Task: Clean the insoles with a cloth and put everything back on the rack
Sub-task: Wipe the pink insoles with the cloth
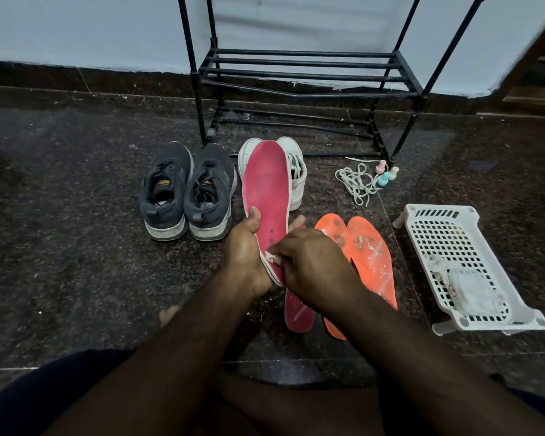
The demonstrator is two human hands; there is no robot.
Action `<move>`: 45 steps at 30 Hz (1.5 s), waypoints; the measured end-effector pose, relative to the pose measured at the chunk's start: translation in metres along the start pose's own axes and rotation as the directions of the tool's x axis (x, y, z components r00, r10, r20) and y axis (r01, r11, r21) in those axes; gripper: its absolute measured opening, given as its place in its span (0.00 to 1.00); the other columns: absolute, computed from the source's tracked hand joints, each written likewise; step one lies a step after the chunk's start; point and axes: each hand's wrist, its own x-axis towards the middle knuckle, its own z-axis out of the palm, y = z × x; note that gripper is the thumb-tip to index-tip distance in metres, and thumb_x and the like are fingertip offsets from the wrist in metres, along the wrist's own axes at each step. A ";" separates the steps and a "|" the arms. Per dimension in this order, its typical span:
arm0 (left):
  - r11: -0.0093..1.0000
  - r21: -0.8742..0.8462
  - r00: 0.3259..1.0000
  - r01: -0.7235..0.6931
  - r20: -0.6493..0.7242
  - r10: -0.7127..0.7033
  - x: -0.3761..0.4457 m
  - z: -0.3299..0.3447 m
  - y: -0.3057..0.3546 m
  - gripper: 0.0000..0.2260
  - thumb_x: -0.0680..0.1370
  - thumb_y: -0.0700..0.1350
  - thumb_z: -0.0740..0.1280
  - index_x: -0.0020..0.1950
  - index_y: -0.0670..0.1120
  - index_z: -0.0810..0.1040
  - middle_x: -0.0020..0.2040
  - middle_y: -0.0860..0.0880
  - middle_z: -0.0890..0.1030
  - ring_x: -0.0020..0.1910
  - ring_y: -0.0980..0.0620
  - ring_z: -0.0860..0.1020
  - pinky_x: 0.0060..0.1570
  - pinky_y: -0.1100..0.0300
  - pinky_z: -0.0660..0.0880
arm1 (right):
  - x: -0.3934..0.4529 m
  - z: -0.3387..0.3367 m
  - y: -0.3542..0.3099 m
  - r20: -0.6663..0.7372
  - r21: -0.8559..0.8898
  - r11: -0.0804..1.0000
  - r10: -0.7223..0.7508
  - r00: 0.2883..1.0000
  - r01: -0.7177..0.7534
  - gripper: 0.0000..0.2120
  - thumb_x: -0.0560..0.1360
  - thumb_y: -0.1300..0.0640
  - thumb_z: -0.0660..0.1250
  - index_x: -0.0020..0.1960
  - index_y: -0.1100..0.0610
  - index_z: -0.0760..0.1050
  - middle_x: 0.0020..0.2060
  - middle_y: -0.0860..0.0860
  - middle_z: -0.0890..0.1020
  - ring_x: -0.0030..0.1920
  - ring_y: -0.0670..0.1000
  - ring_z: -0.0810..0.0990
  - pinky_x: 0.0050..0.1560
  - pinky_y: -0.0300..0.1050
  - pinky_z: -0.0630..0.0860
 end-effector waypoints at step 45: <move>0.981 0.108 0.951 -0.164 0.281 0.128 0.001 -0.002 -0.006 0.24 0.74 0.31 0.52 0.67 0.44 0.73 0.45 0.41 0.82 0.38 0.44 0.82 0.36 0.49 0.81 | 0.015 -0.033 0.030 -0.280 0.270 0.960 0.152 0.948 -0.075 0.05 0.73 0.62 0.71 0.47 0.54 0.83 0.44 0.47 0.80 0.45 0.43 0.78 0.49 0.35 0.72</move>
